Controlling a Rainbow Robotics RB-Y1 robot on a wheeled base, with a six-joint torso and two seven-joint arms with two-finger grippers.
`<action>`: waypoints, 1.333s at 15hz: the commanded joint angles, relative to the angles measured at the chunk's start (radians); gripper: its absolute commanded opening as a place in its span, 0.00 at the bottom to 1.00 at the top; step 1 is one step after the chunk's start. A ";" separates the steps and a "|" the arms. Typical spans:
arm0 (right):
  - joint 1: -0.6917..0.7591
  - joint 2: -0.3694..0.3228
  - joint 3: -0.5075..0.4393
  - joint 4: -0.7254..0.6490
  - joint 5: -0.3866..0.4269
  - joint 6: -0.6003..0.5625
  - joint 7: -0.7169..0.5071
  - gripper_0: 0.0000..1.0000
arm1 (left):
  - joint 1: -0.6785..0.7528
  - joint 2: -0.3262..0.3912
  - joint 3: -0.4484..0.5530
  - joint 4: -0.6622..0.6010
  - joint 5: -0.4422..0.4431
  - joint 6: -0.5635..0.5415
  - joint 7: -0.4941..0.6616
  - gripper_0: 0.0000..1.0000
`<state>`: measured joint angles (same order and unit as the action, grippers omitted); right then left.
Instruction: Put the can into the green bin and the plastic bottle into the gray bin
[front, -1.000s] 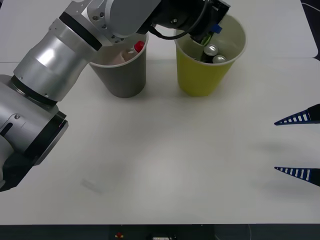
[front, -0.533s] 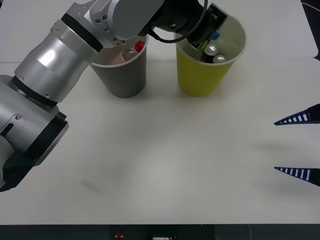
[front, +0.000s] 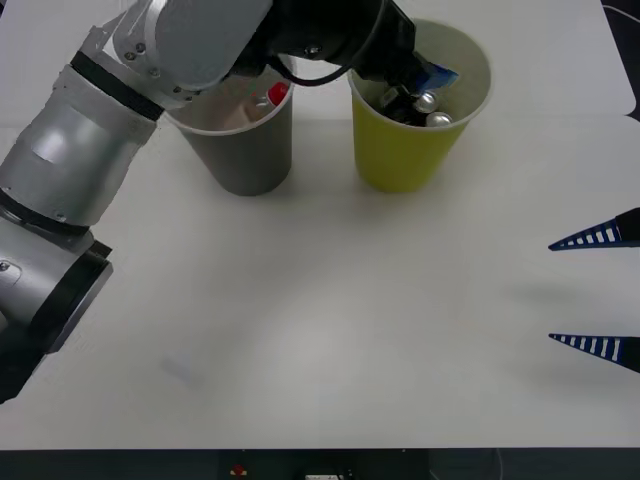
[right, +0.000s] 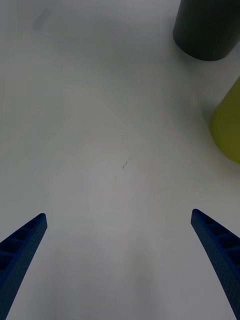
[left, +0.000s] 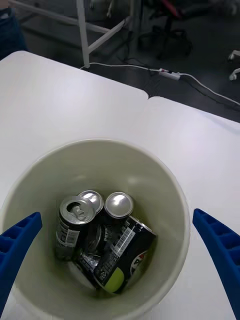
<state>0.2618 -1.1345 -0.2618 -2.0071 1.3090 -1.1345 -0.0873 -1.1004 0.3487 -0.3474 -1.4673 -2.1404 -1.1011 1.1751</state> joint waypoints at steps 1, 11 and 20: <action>0.000 0.000 0.000 0.000 0.000 0.000 0.000 1.00 | 0.114 0.066 0.047 -0.151 0.103 0.000 -0.048 1.00; 0.000 0.000 0.000 0.000 0.000 0.000 0.000 1.00 | 0.720 0.306 0.340 -0.617 0.548 -0.003 -0.390 1.00; 0.000 0.000 0.000 0.000 0.000 0.000 0.000 1.00 | 1.027 0.386 0.573 -0.625 0.706 -0.163 -0.701 1.00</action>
<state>0.2618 -1.1345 -0.2618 -2.0071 1.3090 -1.1345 -0.0873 -0.0990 0.7233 0.2143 -2.0952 -1.4441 -1.2619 0.4943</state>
